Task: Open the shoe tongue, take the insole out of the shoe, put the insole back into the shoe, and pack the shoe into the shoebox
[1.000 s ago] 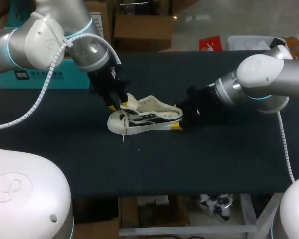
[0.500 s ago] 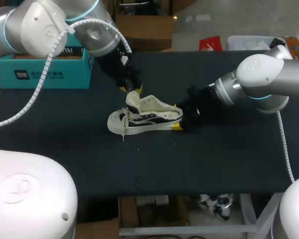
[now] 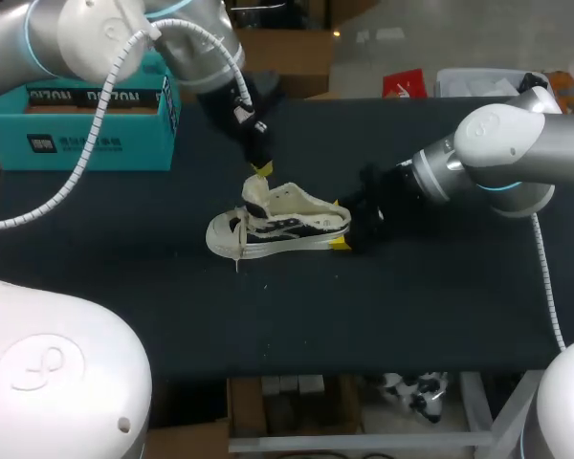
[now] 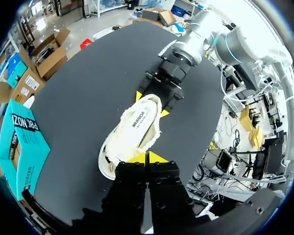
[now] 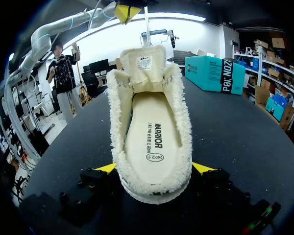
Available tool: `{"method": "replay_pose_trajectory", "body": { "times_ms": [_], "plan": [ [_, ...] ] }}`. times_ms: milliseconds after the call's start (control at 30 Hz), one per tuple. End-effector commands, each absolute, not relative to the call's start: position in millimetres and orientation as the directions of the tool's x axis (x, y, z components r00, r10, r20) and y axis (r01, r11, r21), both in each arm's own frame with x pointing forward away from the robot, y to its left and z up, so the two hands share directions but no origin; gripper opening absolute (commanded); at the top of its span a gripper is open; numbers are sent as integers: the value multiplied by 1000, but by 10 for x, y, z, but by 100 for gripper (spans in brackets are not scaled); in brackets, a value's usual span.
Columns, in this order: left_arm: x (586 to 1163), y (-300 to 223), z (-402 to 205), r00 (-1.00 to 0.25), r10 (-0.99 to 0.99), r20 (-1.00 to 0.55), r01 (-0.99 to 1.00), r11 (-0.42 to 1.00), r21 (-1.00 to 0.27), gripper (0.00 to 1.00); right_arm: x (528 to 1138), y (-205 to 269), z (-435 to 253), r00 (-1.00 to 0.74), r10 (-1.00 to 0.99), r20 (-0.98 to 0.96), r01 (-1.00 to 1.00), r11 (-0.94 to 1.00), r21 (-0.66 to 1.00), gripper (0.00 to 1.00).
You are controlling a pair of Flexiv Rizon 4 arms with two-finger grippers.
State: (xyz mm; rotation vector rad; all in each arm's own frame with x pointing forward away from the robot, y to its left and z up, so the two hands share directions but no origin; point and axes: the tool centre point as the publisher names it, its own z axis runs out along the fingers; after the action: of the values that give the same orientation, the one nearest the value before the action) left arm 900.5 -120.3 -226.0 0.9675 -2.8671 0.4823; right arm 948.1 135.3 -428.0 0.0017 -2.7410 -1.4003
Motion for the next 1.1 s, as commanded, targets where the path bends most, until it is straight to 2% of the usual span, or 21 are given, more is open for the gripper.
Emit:
{"method": "replay_pose_trajectory", "body": {
  "times_ms": [33, 233, 533, 1100],
  "plan": [
    [9293, -1501, -2527, -909, -375, 183, -398, 910, -113, 0, 9512, 1348, -4335, -998, -32, 57, 28, 584, 811, 0],
    [9310, -1565, -2838, -945, -284, 164, -299, 951, -76, 0, 9512, 1348, -4335, -998, -32, 57, 28, 584, 811, 0],
    [9388, -1599, -3266, -950, -220, 221, -231, 973, -25, 0, 9512, 1348, -4335, -998, -32, 57, 28, 584, 811, 0],
    [9034, -1414, -3717, -962, -128, 243, -141, 989, -34, 0, 9512, 1348, -4335, -998, -32, 57, 28, 584, 811, 0]
  ]
}}
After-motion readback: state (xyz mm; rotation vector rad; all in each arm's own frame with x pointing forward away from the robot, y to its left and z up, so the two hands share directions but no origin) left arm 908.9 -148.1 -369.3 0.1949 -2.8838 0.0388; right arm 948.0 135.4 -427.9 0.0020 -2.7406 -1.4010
